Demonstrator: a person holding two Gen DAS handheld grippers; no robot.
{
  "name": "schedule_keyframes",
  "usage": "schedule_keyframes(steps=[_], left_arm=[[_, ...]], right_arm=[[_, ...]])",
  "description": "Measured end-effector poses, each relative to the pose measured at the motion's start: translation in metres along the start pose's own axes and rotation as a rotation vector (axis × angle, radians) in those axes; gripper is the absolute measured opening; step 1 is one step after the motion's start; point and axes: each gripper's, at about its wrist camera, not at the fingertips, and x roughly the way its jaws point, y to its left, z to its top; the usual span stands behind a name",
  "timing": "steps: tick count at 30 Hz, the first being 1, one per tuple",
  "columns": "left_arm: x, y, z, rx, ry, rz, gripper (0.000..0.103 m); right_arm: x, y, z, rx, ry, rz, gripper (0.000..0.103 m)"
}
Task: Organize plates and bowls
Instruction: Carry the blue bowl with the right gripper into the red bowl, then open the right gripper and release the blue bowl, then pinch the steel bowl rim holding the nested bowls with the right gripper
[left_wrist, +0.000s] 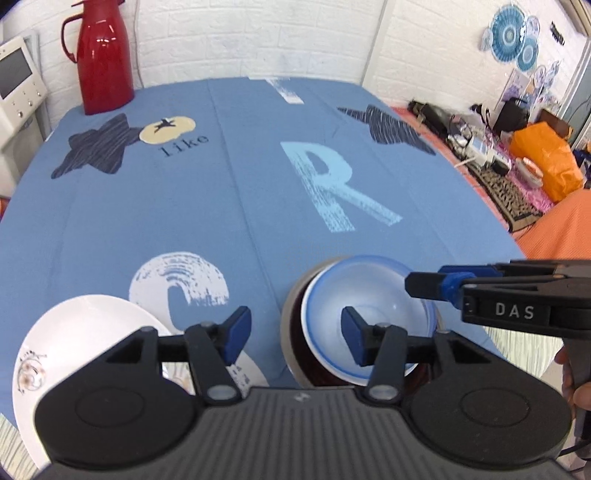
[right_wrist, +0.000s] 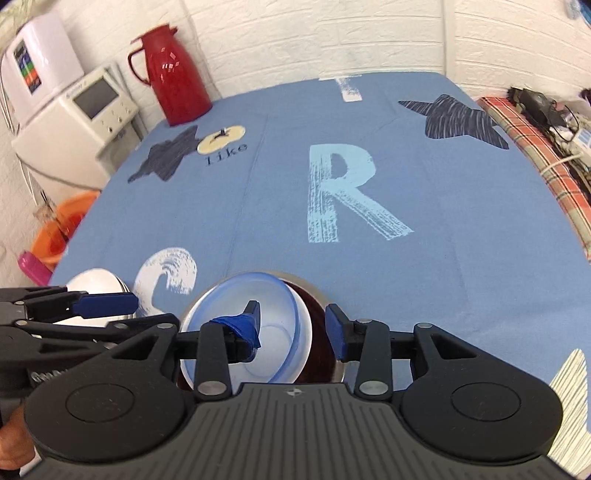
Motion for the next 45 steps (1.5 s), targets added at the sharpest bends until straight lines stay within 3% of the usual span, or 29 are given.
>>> schedule_keyframes(steps=[5, 12, 20, 26, 35, 45], left_arm=[[-0.013, 0.011, -0.006, -0.004, -0.023, 0.021, 0.052], [-0.017, 0.026, -0.026, 0.005, 0.002, 0.014, 0.052], [-0.018, 0.032, -0.035, 0.051, 0.009, -0.014, 0.054], [-0.016, 0.028, -0.033, 0.094, -0.023, 0.006, 0.056], [-0.016, 0.031, -0.025, 0.134, -0.041, 0.028, 0.058], [0.01, 0.042, -0.012, 0.145, 0.092, -0.057, 0.058]], right_arm=[[-0.016, -0.012, -0.019, 0.075, -0.086, 0.077, 0.024], [-0.033, -0.026, -0.058, 0.122, -0.153, 0.076, 0.025], [-0.058, -0.051, -0.123, 0.367, -0.261, 0.057, 0.027], [-0.055, -0.049, -0.115, 0.35, -0.254, 0.0, 0.029], [-0.046, -0.037, -0.099, 0.31, -0.247, 0.008, 0.03], [-0.038, -0.037, -0.098, 0.34, -0.236, 0.009, 0.03]])
